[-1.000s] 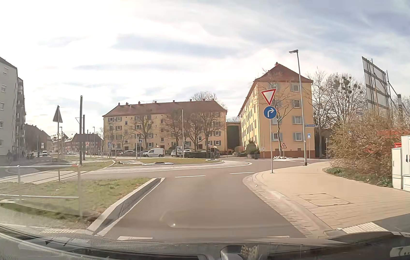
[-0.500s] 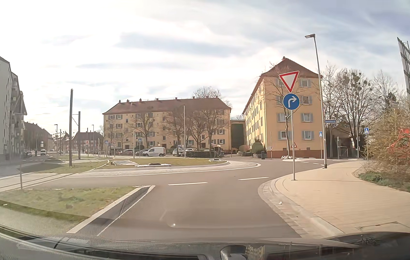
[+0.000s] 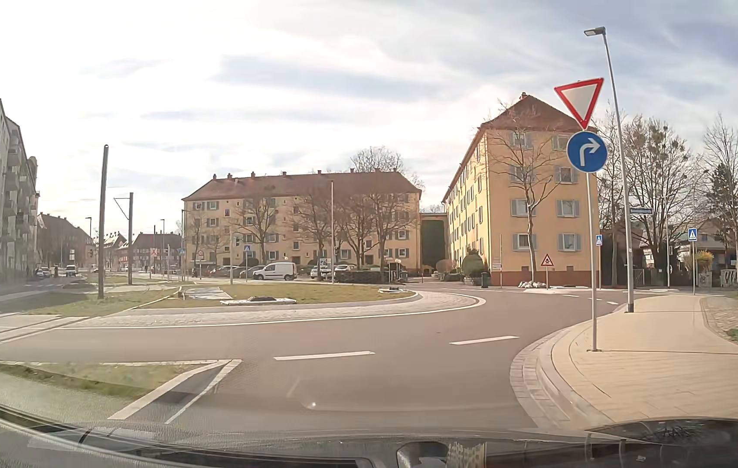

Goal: Follow the waypoints while adhering to traffic rules and regulations

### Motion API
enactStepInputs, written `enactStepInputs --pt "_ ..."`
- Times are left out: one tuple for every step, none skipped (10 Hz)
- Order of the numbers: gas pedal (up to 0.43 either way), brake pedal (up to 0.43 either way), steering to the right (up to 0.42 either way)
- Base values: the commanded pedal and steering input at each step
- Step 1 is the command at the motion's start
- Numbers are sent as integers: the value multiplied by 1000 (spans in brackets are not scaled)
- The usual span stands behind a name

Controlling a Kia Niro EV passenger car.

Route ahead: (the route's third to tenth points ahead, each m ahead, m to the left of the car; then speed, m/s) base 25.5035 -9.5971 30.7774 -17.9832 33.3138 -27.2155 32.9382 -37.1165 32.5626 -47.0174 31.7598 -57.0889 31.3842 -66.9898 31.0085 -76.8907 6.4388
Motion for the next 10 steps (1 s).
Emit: enactStepInputs --pt "118 0 9" --pt "110 0 23" --pt "87 0 36" --pt "87 0 48" --pt "87 0 58" --pt "87 0 73" --pt "87 0 91" --pt "87 0 106" --pt "87 0 122" --pt "87 0 137"
